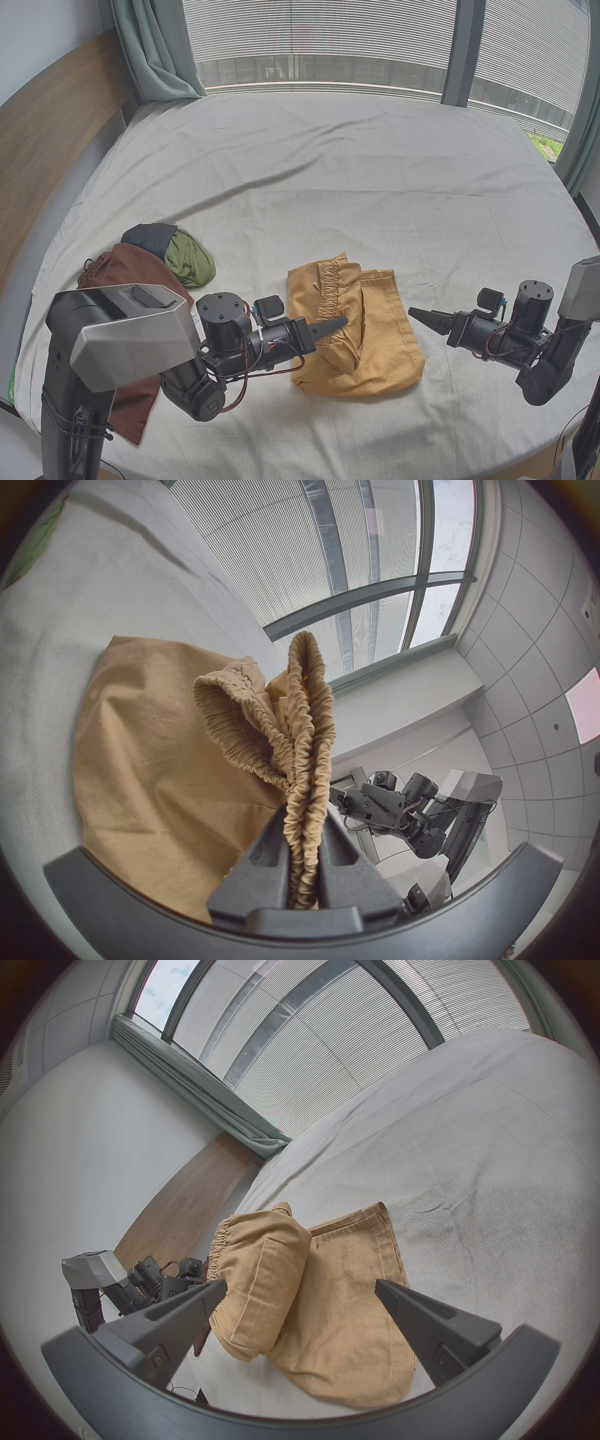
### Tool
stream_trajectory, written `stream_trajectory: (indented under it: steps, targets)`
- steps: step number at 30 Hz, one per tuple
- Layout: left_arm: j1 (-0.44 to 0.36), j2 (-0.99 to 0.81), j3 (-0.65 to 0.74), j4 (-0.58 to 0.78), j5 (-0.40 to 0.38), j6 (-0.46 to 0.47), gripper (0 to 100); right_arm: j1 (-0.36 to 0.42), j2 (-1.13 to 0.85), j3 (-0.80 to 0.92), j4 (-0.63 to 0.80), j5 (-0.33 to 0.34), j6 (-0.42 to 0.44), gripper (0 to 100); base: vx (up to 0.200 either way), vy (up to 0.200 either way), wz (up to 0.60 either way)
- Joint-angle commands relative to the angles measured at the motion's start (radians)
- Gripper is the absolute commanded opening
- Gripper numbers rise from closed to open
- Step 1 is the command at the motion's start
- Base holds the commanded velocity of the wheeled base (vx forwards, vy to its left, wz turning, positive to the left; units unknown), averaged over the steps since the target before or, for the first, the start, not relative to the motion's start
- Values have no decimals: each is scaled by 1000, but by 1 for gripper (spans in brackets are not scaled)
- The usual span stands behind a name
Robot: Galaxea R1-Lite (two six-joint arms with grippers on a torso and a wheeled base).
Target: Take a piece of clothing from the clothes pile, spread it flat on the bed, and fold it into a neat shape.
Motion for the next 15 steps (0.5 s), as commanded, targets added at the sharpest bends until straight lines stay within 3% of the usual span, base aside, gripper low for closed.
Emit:
stream_trajectory:
  steps: [1, 10, 11, 15]
  targets:
    - [-9, 13, -2, -1, 0, 0, 0, 0, -4, -2, -1, 1, 0, 100, 0, 0, 0]
    - [-20, 24, -8, -1, 1, 0, 0, 0, -4, -2, -1, 1, 0, 100, 0, 0, 0]
    - [-20, 25, -8, -1, 1, 0, 100, 0, -4, -5, -1, 1, 2, 100, 0, 0, 0]
    - [-21, 24, -11, -3, 0, 0, 100, -1, -4, -6, 1, 1, 2, 100, 0, 0, 0]
